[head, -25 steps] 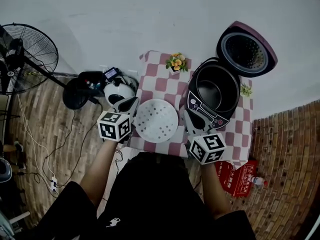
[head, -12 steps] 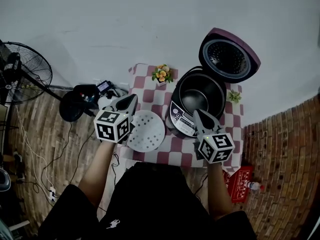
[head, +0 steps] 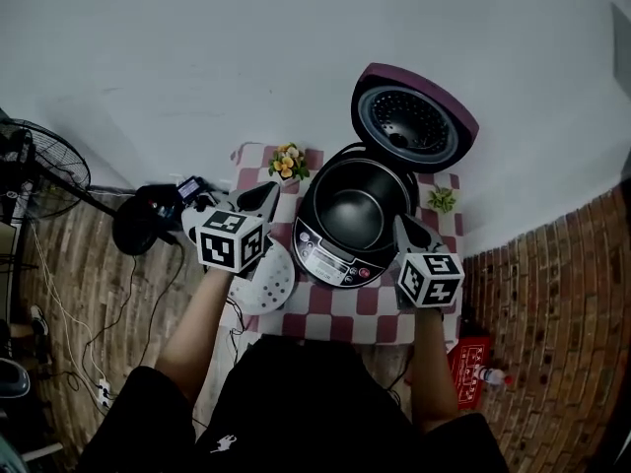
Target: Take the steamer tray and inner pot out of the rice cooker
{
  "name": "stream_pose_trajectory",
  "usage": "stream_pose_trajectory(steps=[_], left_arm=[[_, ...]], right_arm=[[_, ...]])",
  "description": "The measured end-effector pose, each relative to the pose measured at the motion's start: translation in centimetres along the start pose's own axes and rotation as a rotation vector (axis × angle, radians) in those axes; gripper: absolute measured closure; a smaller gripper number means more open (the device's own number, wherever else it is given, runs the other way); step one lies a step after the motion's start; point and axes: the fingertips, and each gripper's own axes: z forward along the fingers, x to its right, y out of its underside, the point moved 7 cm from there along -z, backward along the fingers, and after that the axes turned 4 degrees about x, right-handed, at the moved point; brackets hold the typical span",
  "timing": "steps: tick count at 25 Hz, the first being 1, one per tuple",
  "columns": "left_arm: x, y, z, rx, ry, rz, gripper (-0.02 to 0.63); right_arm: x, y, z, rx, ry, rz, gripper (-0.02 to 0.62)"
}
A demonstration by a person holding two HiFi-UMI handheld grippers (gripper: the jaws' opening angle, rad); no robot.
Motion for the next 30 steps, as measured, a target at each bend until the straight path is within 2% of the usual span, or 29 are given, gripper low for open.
stream_pose_trajectory(steps=[6, 10, 15, 18, 21, 25, 30], left_arm=[[2.8, -0.7, 5.2, -0.056, 0.024, 0.093, 0.601], [3.8, 0.1, 8.6, -0.142, 0.066, 0.142, 0.550], [4.1, 1.2, 12.1, -0.243, 0.114, 0.187, 0.426], [3.8, 1.6, 14.2, -0.307, 0.125, 0.212, 0.377], [3.1, 2.4, 15.7, -0.371, 0.129, 0.216, 0.353], [2.7, 3.4, 17.5, -0.460, 0.188, 0.180, 0.291], [2.2, 4.4, 19.5, -0.572, 0.236, 0.228, 0.279]], right_arm=[[4.4, 0.9, 2.0, -0.035, 0.018, 0.020, 0.592], [6.5, 1.9, 3.5, -0.059, -0.008, 0.049, 0.575], [8.6, 3.1, 5.8, -0.090, -0.027, 0.090, 0.470], [9.4, 3.8, 7.3, -0.135, -0.029, 0.105, 0.340], [9.7, 4.7, 8.3, -0.176, -0.017, 0.136, 0.308], [10.3, 6.0, 9.1, -0.220, -0.005, 0.222, 0.277], [10.6, 7.3, 10.0, -0.272, -0.022, 0.290, 0.255]])
